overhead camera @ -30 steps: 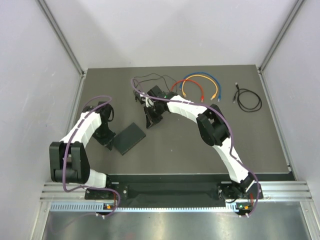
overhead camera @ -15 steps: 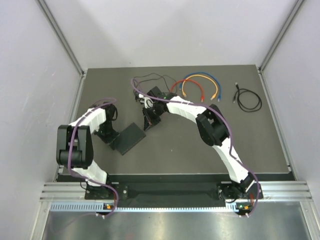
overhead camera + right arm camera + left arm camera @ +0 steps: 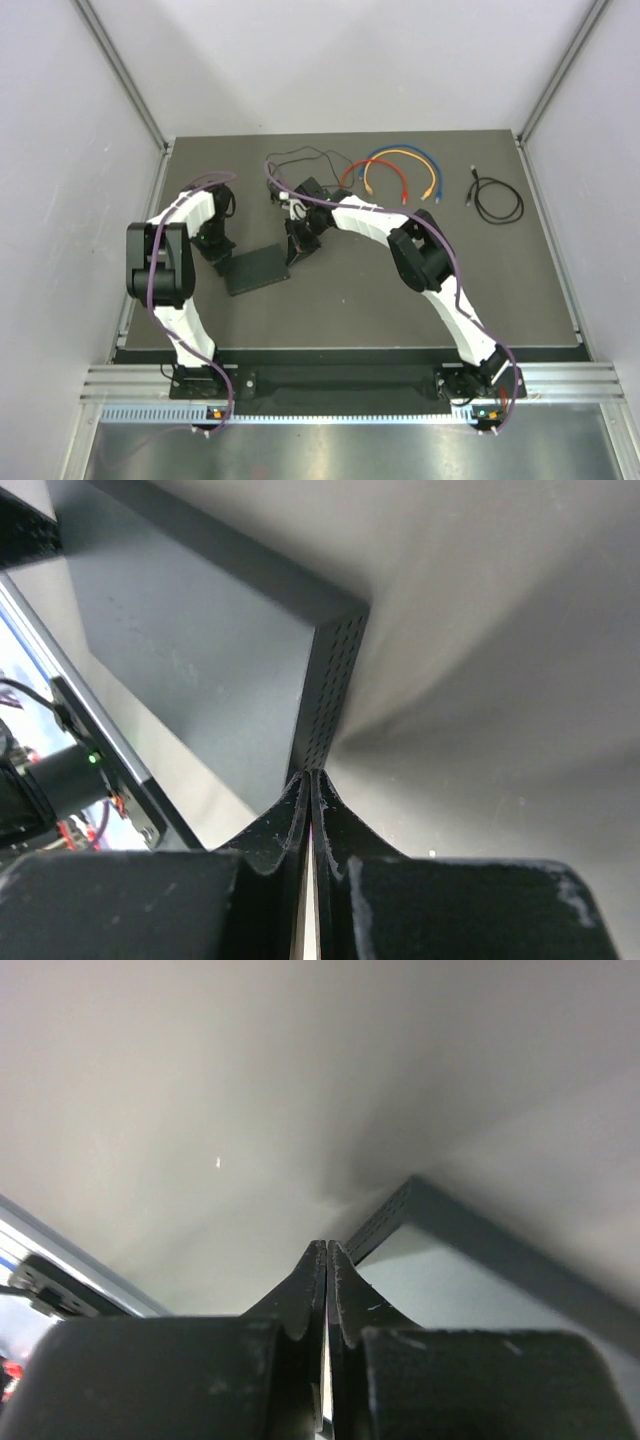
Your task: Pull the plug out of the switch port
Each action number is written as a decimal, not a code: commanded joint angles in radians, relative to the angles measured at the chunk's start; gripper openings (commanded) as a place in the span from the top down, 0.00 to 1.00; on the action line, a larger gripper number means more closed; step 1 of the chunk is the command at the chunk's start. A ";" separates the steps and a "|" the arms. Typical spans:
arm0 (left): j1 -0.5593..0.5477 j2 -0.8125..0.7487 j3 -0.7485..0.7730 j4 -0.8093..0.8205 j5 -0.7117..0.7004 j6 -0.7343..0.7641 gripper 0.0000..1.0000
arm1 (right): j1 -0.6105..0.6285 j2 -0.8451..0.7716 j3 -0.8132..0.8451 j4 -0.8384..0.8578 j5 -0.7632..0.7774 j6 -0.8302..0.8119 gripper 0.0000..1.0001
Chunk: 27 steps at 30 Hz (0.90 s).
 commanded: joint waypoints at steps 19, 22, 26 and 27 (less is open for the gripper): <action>0.000 -0.060 0.234 -0.051 -0.051 0.045 1.00 | -0.018 -0.127 0.004 -0.034 0.173 0.057 0.94; -0.002 -0.207 0.169 -0.060 -0.010 0.036 0.99 | -0.026 -0.270 -0.124 -0.056 0.266 0.020 0.91; -0.003 -0.464 0.066 0.035 0.211 0.120 0.89 | -0.029 -0.518 -0.380 -0.059 0.351 0.030 0.77; -0.003 -0.504 0.042 0.064 0.342 0.176 0.81 | -0.027 -0.563 -0.427 -0.059 0.371 0.041 0.72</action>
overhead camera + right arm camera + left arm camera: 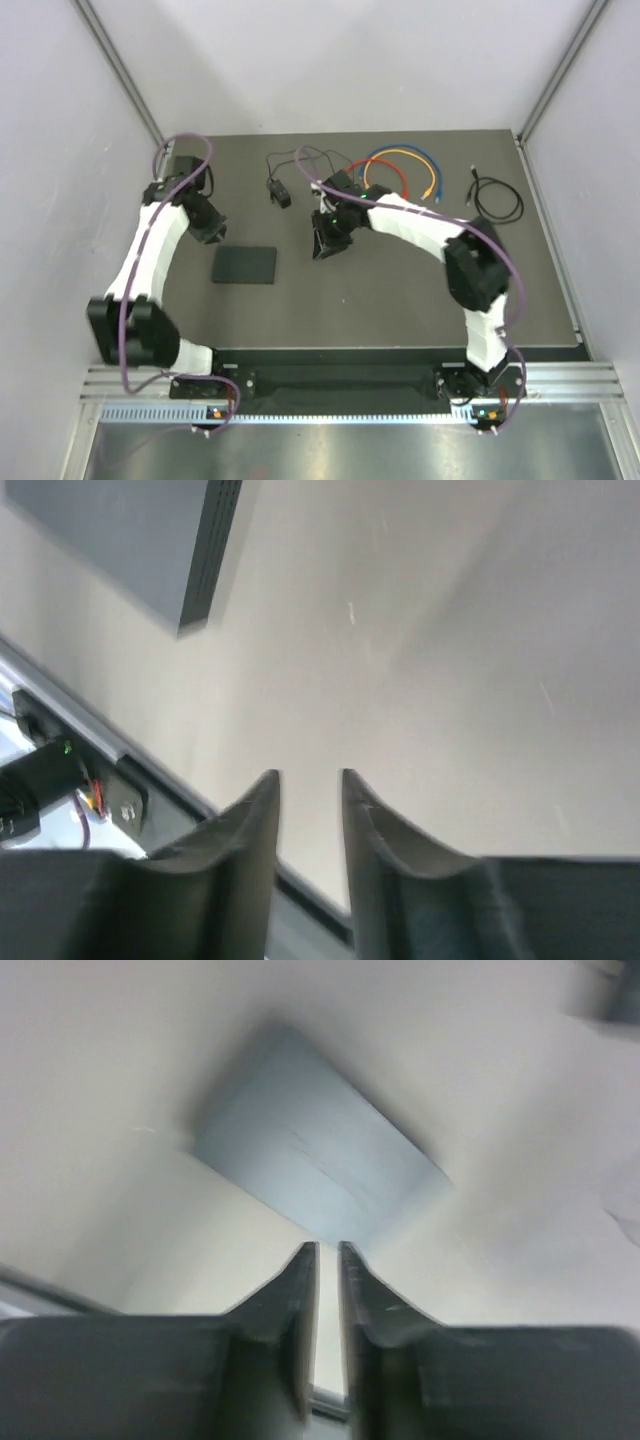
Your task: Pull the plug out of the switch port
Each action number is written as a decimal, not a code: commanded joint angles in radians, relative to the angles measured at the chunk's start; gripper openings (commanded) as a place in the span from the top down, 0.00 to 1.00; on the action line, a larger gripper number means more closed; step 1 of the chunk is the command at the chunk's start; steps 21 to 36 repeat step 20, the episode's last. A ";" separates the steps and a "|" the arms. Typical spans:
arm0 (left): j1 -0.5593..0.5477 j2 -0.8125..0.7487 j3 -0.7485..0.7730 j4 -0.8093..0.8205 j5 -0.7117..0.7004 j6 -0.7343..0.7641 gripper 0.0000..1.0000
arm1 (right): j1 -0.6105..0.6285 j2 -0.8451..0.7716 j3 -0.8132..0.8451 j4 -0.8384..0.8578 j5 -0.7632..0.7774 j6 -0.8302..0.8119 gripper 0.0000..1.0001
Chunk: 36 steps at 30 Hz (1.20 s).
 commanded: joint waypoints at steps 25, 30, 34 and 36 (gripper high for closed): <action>-0.152 -0.479 -0.536 0.643 1.059 0.067 0.01 | -0.047 -0.984 -0.867 0.222 0.239 0.295 0.00; -0.152 -0.479 -0.536 0.643 1.059 0.067 0.01 | -0.047 -0.984 -0.867 0.222 0.239 0.295 0.00; -0.152 -0.479 -0.536 0.643 1.059 0.067 0.01 | -0.047 -0.984 -0.867 0.222 0.239 0.295 0.00; -0.152 -0.479 -0.536 0.643 1.059 0.067 0.01 | -0.047 -0.984 -0.867 0.222 0.239 0.295 0.00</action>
